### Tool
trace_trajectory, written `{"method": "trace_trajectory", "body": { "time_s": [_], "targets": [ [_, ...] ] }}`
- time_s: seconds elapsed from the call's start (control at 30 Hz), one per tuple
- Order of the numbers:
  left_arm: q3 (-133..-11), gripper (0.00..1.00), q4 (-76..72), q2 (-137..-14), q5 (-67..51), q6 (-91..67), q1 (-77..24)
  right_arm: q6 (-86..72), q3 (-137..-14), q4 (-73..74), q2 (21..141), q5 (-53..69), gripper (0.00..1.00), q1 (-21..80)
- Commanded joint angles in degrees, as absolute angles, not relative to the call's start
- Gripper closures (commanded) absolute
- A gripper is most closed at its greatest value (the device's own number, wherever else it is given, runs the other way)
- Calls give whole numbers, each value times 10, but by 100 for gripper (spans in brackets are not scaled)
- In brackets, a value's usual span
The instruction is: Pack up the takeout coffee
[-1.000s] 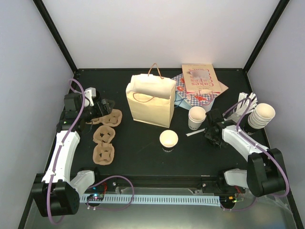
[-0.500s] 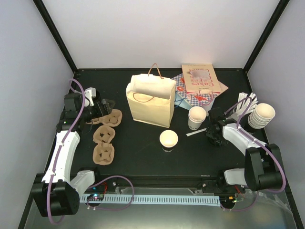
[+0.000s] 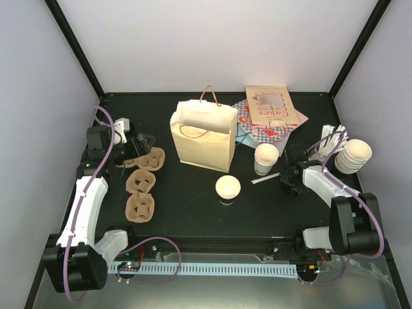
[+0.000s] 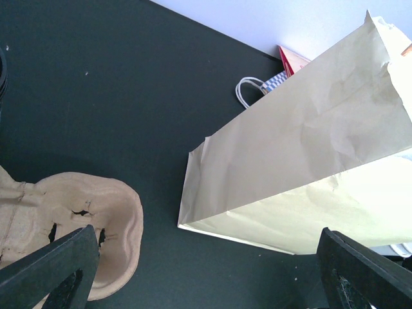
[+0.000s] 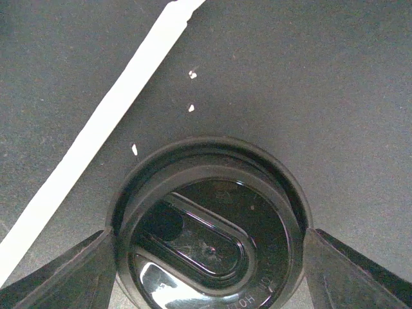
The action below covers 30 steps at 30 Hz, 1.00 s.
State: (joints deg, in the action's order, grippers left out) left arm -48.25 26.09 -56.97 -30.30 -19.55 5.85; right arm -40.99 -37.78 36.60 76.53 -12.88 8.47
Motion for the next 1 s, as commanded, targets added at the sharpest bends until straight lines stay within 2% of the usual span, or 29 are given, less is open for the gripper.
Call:
{"method": "trace_trajectory", "body": {
  "time_s": [0.0, 0.3, 0.47, 0.57, 0.97],
  "targets": [
    [-484, 5, 251, -561, -317, -186, 55, -404, -372, 343, 771, -120, 20, 77],
    [-484, 5, 252, -562, -316, -186, 54, -403, -366, 331, 784, -113, 20, 75],
    [-484, 5, 251, -562, -316, -185, 55, -403, -365, 333, 778, -107, 24, 75],
    [-485, 5, 251, -561, -315, -185, 55, -402, -366, 339, 767, -103, 27, 75],
    [-485, 5, 249, -560, -320, -187, 55, -382, -396, 416, 690, -90, 27, 75]
  ]
}}
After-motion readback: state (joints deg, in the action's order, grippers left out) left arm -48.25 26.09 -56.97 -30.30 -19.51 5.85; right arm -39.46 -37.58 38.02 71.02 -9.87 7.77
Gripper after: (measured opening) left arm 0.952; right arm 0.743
